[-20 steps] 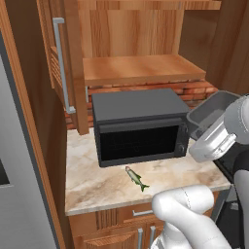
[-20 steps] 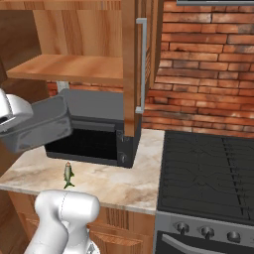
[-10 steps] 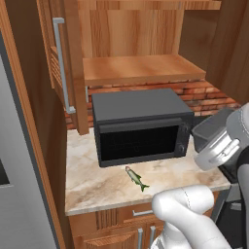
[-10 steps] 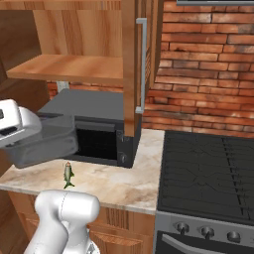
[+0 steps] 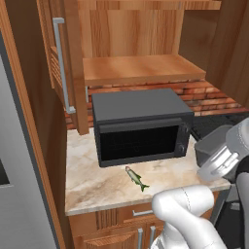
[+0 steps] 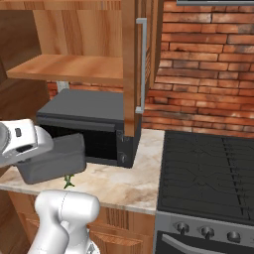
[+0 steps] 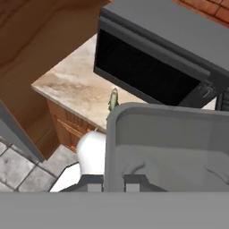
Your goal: Retrieve the tupperware from the cabinet, then place the raw meat into the tupperware to avoid contamination.
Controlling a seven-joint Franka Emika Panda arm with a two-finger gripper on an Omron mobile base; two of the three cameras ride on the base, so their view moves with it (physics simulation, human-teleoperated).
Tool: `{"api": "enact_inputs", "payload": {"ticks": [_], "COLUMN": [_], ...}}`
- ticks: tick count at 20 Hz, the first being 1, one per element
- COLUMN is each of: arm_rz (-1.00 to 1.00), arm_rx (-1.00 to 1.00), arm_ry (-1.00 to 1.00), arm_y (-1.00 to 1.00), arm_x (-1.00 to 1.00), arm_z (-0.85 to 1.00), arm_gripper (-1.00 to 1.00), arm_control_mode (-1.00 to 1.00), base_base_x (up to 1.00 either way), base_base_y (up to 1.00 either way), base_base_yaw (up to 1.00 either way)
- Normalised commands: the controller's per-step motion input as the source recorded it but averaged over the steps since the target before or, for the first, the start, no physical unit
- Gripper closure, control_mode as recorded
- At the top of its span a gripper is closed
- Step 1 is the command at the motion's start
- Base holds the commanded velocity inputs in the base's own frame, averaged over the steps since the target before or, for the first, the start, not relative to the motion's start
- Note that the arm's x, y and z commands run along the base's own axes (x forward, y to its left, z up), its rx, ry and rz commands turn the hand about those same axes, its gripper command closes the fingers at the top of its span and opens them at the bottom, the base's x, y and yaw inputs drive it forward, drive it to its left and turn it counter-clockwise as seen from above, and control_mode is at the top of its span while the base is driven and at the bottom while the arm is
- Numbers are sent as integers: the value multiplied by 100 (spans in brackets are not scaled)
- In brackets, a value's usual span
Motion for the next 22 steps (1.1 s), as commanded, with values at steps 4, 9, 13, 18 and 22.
{"api": "enact_inputs", "payload": {"ticks": [4, 9, 13, 18, 22], "arm_rz": [-2, -5, -6, -5, -4], "arm_rx": [3, 2, 2, 2, 2], "arm_ry": [0, 1, 4, 5, 5], "arm_y": [0, 0, 0, 0, 0], "arm_x": [0, 18, 26, 25, 21], "arm_z": [-30, -14, -6, -13, -22], "arm_gripper": [100, 100, 100, 100, 100], "arm_control_mode": [-100, -100, -100, -100, -100], "base_base_x": [0, 0, 0, 0, 0], "base_base_y": [0, 0, 0, 0, 0], "base_base_yaw": [0, 0, 0, 0, 0]}}
